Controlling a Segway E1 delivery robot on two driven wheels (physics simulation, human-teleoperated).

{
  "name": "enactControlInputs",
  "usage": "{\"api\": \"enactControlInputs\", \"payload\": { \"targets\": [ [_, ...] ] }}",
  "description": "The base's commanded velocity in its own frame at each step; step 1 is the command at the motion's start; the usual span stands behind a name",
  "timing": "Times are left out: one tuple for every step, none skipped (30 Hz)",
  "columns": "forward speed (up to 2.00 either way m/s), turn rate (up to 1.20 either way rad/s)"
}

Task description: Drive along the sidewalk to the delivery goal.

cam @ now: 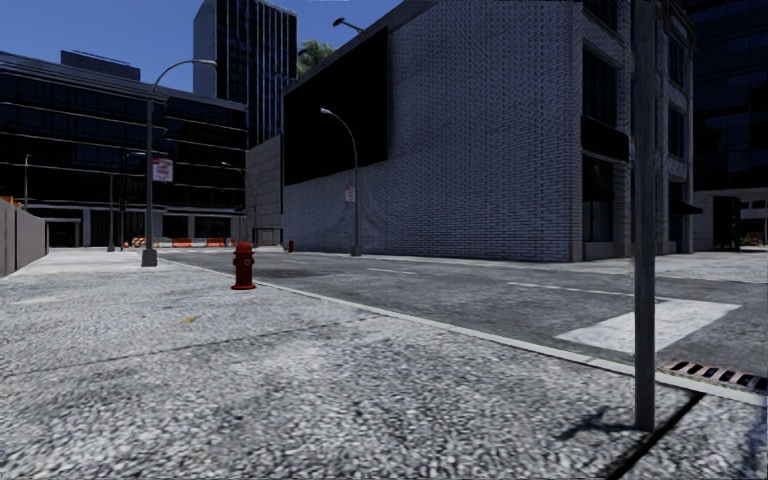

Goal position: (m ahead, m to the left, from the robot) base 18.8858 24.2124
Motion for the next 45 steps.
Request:
{"api": "enactControlInputs", "payload": {
  "targets": [
    [1.54, 0.69],
    [1.54, 0.69],
    [1.54, 0.69],
    [1.54, 0.69],
    [1.54, 0.69],
    [1.54, 0.69],
    [1.54, 0.69],
    [1.54, 0.69],
    [1.54, 0.69],
    [1.55, 0.69],
    [1.55, 0.69],
    [1.56, 0.69],
    [1.63, 0.69],
    [1.73, 0.69],
    [1.73, 0.69],
    [1.86, 0.69],
    [2.0, 0.69],
    [2.0, 0.69],
    [2.0, 0.69],
    [2.0, 0.69],
    [2.0, 0.69],
    [2.0, 0.69],
    [2.0, 0.69],
    [2.0, 0.69],
    [2.0, 0.62],
    [2.0, 0.62],
    [2.0, 0.54],
    [2.0, 0.48],
    [2.0, 0.45],
    [2.0, 0.45],
    [2.0, 0.45],
    [2.0, 0.46],
    [2.0, 0.46],
    [2.0, 0.5],
    [2.0, 0.51],
    [2.0, 0.51],
    [2.0, 0.51],
    [2.0, 0.5],
    [2.0, 0.32],
    [2.0, 0.32],
    [2.0, 0.0],
    [2.0, 0.0],
    [2.0, 0.0],
    [2.0, 0.0],
    [2.0, 0.0]
  ]
}}
